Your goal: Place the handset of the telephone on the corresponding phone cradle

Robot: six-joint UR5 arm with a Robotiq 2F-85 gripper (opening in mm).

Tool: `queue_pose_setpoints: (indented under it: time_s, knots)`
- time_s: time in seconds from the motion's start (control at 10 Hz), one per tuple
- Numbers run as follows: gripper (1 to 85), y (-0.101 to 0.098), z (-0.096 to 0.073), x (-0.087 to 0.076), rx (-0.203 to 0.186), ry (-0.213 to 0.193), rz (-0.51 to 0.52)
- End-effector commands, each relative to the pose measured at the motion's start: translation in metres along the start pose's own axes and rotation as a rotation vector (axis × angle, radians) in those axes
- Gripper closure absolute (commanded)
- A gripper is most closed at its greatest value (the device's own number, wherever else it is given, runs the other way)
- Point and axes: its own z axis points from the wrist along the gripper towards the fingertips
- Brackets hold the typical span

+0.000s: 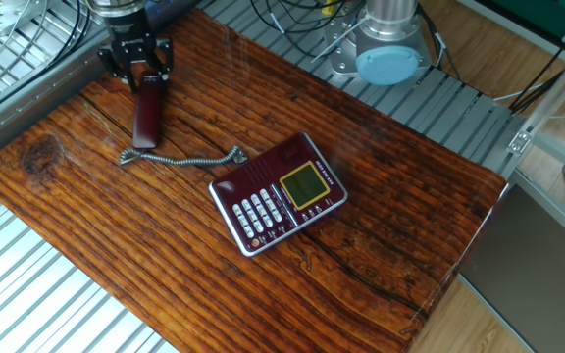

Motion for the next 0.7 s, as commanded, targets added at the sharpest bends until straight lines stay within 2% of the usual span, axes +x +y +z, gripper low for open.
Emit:
queue_pose_setpoints:
  time_s: [0.0, 0.2, 0.5, 0.6]
  knots:
    - [33.7, -0.001, -0.001, 0.004, 0.006, 0.012, 0.013]
    - [40.0, 0.004, -0.001, 0.003, -0.013, 0.010, 0.031]
    - [48.0, 0.011, -0.016, -0.003, -0.029, 0.024, 0.064]
    - [48.0, 0.010, -0.021, -0.007, -0.021, 0.033, 0.073]
